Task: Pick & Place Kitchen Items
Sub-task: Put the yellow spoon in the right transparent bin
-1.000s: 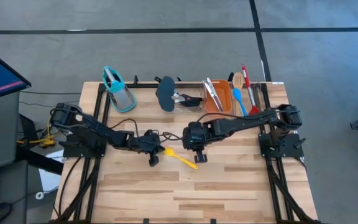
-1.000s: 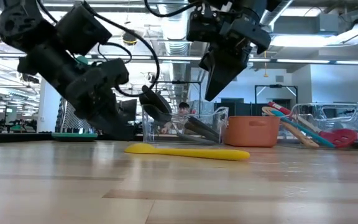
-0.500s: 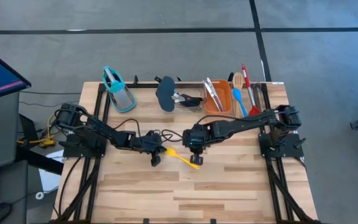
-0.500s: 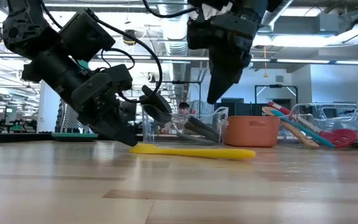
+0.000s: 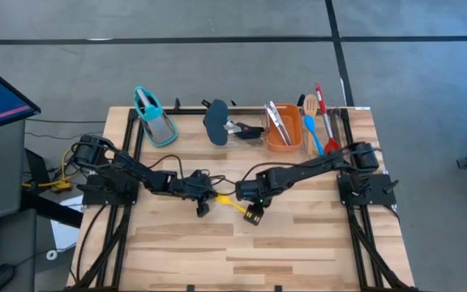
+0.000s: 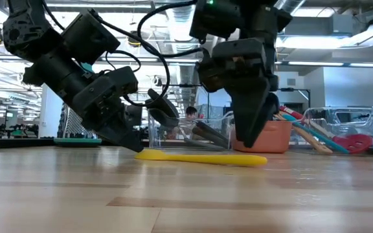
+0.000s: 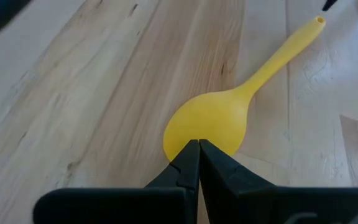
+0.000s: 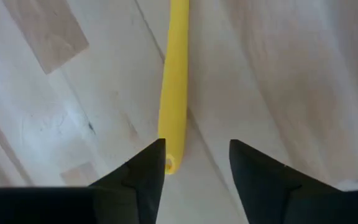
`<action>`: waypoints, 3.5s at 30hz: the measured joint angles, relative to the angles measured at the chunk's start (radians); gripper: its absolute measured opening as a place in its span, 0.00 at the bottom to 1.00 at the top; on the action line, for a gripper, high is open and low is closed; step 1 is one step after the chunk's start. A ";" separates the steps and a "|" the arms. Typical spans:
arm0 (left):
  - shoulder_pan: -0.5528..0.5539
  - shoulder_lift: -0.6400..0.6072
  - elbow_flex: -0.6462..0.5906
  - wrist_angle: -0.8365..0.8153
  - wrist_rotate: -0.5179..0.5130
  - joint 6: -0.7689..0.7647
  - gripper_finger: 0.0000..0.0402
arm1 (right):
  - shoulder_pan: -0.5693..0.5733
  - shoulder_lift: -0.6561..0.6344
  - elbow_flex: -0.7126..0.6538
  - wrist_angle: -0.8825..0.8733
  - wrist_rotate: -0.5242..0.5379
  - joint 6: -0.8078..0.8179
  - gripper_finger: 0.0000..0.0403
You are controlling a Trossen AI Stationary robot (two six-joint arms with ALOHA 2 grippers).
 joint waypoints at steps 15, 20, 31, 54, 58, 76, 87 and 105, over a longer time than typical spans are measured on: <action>0.000 0.005 0.006 0.047 0.004 0.027 0.00 | 0.037 0.009 0.000 0.063 0.049 0.126 0.39; 0.000 0.044 0.052 0.062 0.022 0.052 0.00 | 0.034 0.006 0.000 0.024 0.061 0.121 0.34; 0.001 0.274 0.211 0.165 0.135 0.073 0.00 | 0.062 0.006 0.000 -0.033 0.066 0.114 0.30; 0.002 0.251 0.210 0.153 0.152 0.083 0.00 | 0.071 0.071 0.094 -0.079 0.161 0.086 0.30; 0.002 0.251 0.210 0.153 0.152 0.101 0.00 | 0.072 0.071 0.094 -0.083 0.164 0.067 0.30; 0.114 -0.191 -0.077 0.034 0.123 0.201 0.00 | 0.076 0.071 0.093 -0.064 0.171 0.019 0.30; 0.153 -0.561 -0.269 0.038 -0.046 0.226 0.00 | 0.048 0.073 0.199 -0.093 0.189 -0.056 0.30; 0.179 -0.785 -0.375 0.000 -0.046 0.177 0.00 | 0.029 0.219 0.302 -0.256 0.188 -0.087 0.30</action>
